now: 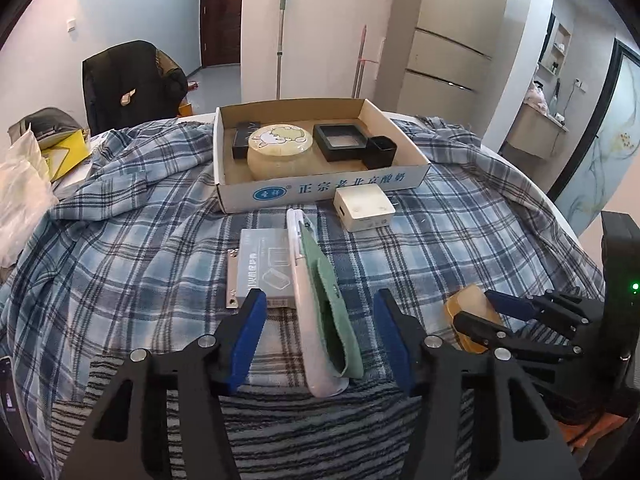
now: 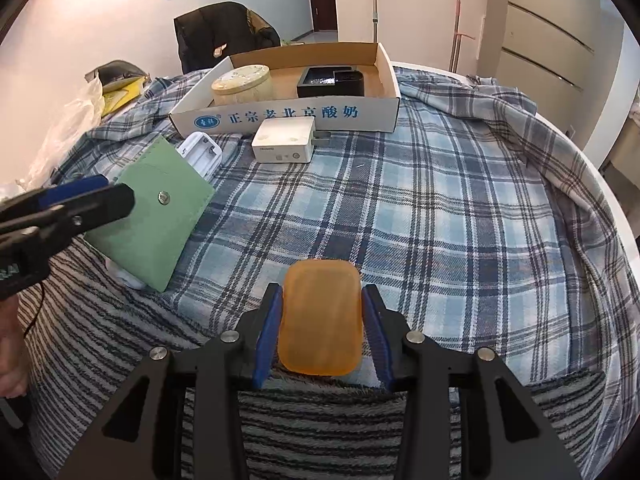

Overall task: Organize rigid objects
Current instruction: 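Grasp the orange translucent box with the right gripper while the left gripper grasps the green pouch, then lift and carry the orange box and green pouch over the cardboard box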

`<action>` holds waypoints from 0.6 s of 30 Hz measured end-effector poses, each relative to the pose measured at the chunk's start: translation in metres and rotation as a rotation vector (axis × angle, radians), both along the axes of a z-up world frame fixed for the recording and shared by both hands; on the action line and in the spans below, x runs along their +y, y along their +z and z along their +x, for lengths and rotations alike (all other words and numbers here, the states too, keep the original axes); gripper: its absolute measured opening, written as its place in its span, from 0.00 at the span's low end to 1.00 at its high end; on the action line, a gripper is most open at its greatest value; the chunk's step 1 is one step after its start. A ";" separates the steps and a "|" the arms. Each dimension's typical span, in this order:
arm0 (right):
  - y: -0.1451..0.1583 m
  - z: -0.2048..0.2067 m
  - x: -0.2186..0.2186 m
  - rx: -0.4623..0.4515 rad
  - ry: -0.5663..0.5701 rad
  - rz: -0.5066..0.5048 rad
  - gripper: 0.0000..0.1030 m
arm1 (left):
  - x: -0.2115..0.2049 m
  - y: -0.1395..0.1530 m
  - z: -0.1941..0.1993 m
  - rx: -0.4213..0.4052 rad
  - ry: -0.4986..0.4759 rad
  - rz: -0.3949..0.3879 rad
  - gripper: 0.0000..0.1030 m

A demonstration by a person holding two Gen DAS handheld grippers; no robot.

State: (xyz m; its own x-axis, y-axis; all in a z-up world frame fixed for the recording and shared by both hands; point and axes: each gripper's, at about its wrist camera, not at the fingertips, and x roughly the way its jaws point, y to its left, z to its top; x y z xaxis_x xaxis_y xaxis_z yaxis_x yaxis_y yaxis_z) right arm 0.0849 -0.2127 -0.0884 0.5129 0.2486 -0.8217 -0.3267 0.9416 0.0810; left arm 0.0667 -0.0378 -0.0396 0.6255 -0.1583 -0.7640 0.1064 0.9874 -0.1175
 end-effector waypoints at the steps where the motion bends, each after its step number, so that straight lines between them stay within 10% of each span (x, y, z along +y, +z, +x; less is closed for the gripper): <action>1: 0.001 -0.001 -0.001 -0.006 -0.004 0.004 0.37 | -0.001 -0.001 0.001 0.004 -0.006 -0.008 0.53; 7: 0.008 -0.004 -0.009 -0.043 -0.040 0.026 0.37 | -0.005 -0.006 0.005 0.024 -0.023 -0.011 0.16; 18: 0.000 0.005 -0.019 0.002 -0.076 0.016 0.38 | -0.027 -0.008 0.008 0.014 -0.078 0.017 0.15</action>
State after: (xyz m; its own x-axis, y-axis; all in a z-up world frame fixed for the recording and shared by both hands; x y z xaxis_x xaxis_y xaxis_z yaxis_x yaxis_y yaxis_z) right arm 0.0899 -0.2319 -0.0881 0.5292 0.2217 -0.8190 -0.2537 0.9624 0.0965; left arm 0.0745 -0.0649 -0.0478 0.6009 -0.1926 -0.7758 0.1810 0.9781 -0.1026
